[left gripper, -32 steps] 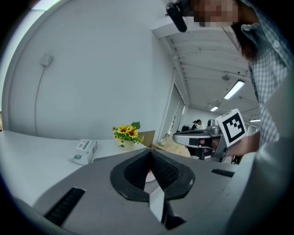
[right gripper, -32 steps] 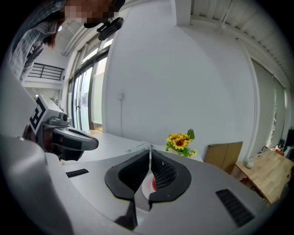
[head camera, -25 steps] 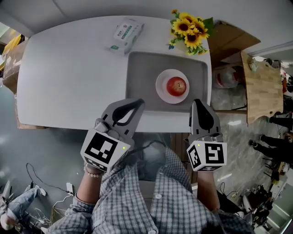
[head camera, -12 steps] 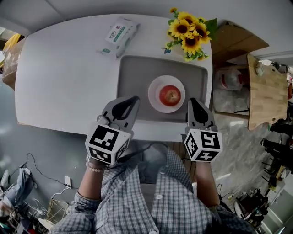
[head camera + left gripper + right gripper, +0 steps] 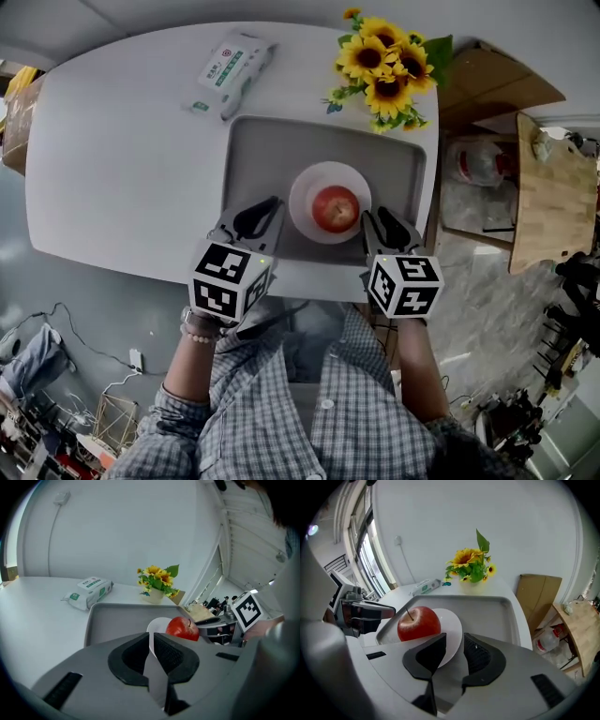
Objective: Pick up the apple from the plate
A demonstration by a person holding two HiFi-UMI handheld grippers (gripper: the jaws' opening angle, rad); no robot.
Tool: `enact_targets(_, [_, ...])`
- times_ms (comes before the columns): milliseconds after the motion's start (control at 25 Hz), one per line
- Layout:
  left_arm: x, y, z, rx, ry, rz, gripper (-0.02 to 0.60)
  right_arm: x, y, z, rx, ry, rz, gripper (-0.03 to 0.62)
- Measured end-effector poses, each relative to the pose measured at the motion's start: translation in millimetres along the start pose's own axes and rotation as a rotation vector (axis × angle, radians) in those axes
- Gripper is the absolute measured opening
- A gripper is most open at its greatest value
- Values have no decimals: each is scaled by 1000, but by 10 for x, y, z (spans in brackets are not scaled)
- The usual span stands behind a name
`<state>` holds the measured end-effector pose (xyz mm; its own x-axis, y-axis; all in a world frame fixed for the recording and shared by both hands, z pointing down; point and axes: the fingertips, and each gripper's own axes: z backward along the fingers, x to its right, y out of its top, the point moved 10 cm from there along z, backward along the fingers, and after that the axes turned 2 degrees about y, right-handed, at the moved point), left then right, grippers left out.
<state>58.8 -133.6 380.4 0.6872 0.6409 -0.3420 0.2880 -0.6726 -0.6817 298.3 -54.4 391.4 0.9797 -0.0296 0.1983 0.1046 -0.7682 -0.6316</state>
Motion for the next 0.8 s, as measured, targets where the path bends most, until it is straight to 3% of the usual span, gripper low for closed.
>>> enact_targets(200, [67,-82,-191,-119,10,-51,101,75,-36,-103,-56,44,-53,97])
enact_targets(520, [12,-195,-372,-205,12,54,104,75,-82,-179,-93,68,-48,97])
enact_targets(800, [-26,-210,-427,-215,-17,163,103,79,-85,-178,-97,78,-78,95])
